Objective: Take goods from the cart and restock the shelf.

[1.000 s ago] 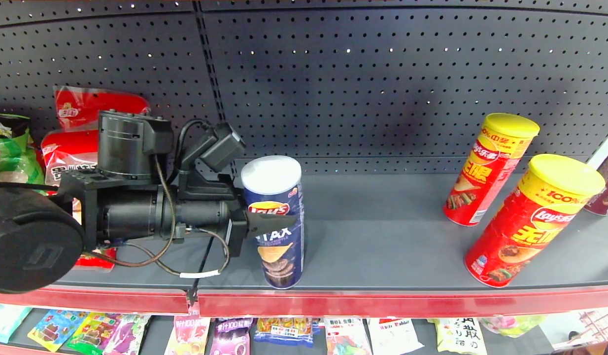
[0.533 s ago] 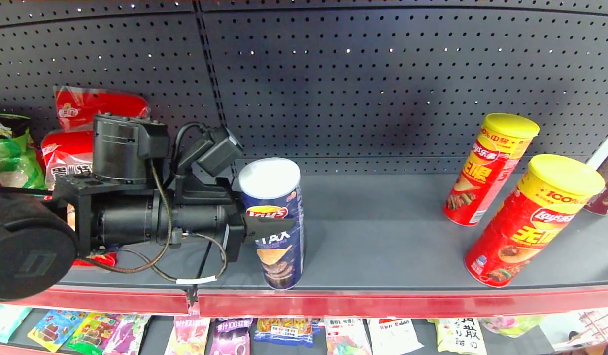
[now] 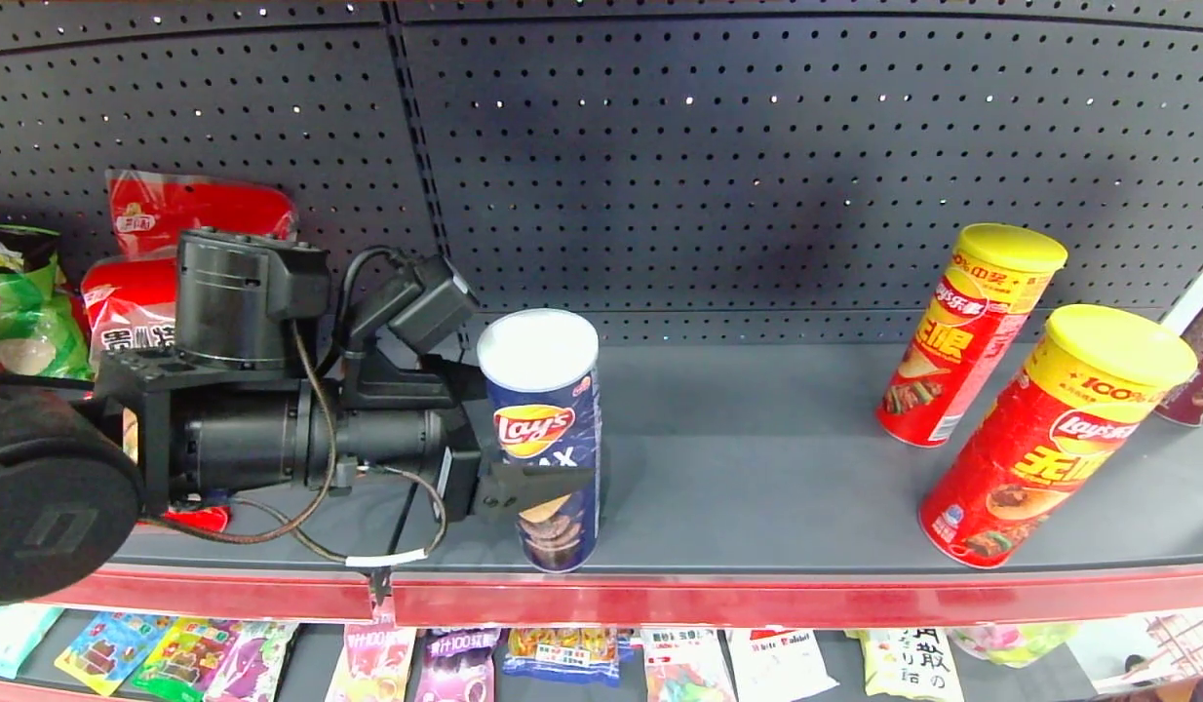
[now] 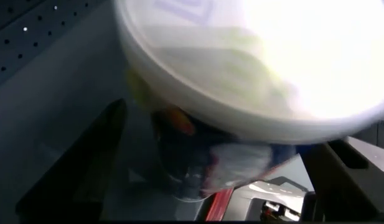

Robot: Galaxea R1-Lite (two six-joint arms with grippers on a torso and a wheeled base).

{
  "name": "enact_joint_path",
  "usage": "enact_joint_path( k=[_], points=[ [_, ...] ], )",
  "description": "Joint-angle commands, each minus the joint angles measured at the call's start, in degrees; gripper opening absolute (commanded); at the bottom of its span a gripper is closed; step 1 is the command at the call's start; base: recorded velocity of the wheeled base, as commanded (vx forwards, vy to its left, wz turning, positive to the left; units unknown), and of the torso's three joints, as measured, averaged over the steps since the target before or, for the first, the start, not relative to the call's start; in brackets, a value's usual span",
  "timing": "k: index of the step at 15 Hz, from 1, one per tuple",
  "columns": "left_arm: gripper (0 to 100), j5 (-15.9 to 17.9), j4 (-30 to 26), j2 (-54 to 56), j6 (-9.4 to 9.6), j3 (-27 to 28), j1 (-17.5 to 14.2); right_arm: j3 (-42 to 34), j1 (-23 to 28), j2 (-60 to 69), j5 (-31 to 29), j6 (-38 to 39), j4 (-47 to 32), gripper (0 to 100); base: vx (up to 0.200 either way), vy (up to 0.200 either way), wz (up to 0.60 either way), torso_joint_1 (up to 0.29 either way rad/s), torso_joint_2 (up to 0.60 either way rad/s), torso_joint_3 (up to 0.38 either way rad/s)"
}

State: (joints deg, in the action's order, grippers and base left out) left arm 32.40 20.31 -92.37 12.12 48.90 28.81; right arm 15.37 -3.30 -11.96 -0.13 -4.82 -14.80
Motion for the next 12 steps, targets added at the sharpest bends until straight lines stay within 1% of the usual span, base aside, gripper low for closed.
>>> enact_joint_path(
  k=[1,4,5,7,12],
  points=[
    [100,-0.67,0.08,1.75,-0.16,-1.44,0.02,0.18,-0.04,-1.05,0.66,-0.02,0.21,0,0.000,0.000,0.00,0.000,0.00,0.000],
    [100,-2.17,0.08,6.94,-0.34,-6.97,-0.42,0.62,-0.04,-3.07,2.86,-0.02,0.56,0,0.000,0.000,0.00,0.000,0.00,0.000],
    [100,-2.26,0.08,7.91,-0.34,-7.85,-0.51,0.45,-0.04,-3.16,3.21,-0.02,0.56,0,0.000,0.000,0.00,0.000,0.00,0.000],
    [100,-2.26,-0.01,12.48,-0.43,-11.28,-0.86,0.01,-0.04,-3.25,3.91,-0.02,0.47,0,0.000,0.000,0.00,0.000,0.00,0.000],
    [100,-2.26,-0.01,20.56,-0.52,-19.28,-3.32,0.27,-0.04,-3.60,4.62,-0.19,0.47,0,0.000,0.000,0.00,0.000,0.00,0.000]
  ],
)
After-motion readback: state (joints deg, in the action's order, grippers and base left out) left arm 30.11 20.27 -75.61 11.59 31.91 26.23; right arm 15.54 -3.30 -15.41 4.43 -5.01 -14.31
